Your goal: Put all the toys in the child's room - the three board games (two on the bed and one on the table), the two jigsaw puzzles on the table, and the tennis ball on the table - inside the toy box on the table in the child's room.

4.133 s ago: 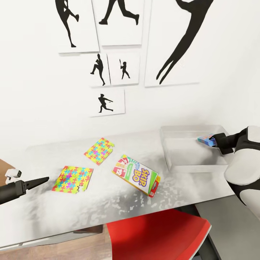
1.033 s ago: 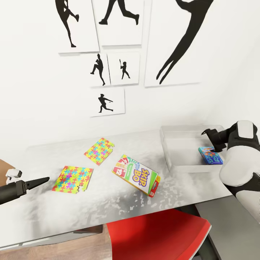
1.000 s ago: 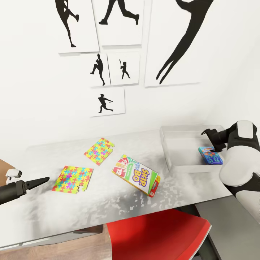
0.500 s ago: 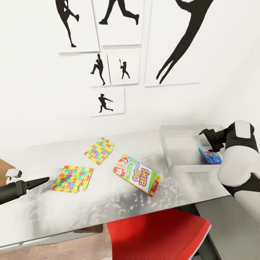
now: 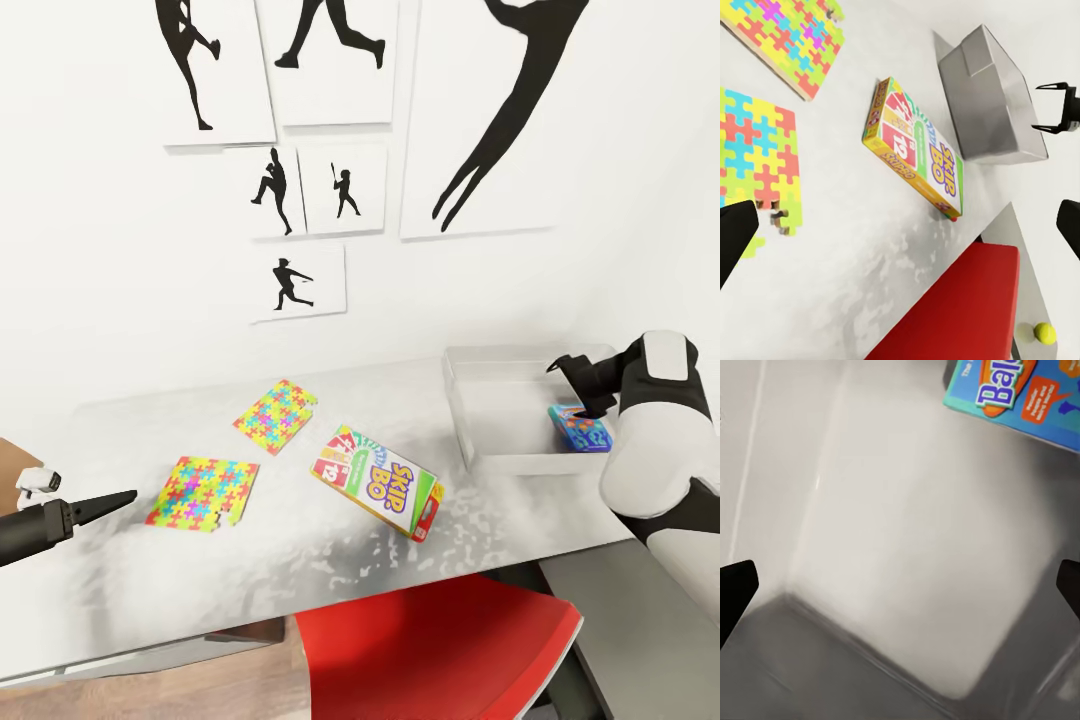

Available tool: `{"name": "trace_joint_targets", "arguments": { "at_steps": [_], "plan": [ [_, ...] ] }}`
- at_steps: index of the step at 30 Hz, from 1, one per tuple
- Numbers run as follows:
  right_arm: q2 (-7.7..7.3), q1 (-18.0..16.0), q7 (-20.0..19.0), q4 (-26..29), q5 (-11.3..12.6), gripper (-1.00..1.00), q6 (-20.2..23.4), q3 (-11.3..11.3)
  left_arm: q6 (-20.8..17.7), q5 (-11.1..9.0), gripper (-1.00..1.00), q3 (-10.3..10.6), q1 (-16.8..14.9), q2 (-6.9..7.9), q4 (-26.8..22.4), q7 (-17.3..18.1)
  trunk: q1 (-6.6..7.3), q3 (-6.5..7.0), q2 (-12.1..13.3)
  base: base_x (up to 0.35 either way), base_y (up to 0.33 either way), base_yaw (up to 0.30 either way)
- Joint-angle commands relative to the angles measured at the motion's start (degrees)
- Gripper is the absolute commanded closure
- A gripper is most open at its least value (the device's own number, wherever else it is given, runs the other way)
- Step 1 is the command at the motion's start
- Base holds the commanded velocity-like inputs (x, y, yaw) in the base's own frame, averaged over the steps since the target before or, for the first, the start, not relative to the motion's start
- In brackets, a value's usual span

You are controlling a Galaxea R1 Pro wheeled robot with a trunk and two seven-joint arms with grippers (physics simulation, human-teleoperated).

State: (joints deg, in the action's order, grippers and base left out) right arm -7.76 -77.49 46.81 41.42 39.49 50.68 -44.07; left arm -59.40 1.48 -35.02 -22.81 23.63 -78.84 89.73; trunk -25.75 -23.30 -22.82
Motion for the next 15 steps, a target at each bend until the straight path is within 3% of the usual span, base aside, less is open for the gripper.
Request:
{"name": "trace_joint_targets", "arguments": {
  "at_steps": [1, 15],
  "plan": [
    [0.01, -0.1, 0.6, 0.1, 0.6, -1.0, 0.1, 0.0, -0.6, 0.2, -1.0, 0.0, 0.0, 0.01, 0.0, 0.3, -0.03, -0.1, -0.1, -0.003, 0.0, 0.0],
    [0.55, -0.1, 0.3, 0.4, 0.6, -1.0, 0.5, 0.3, -0.6, 0.1, -1.0, 0.0, 0.0, 0.07, 0.0, 0.3, -0.03, 0.52, -0.1, -0.002, 0.0, 0.0]
  ]
}}
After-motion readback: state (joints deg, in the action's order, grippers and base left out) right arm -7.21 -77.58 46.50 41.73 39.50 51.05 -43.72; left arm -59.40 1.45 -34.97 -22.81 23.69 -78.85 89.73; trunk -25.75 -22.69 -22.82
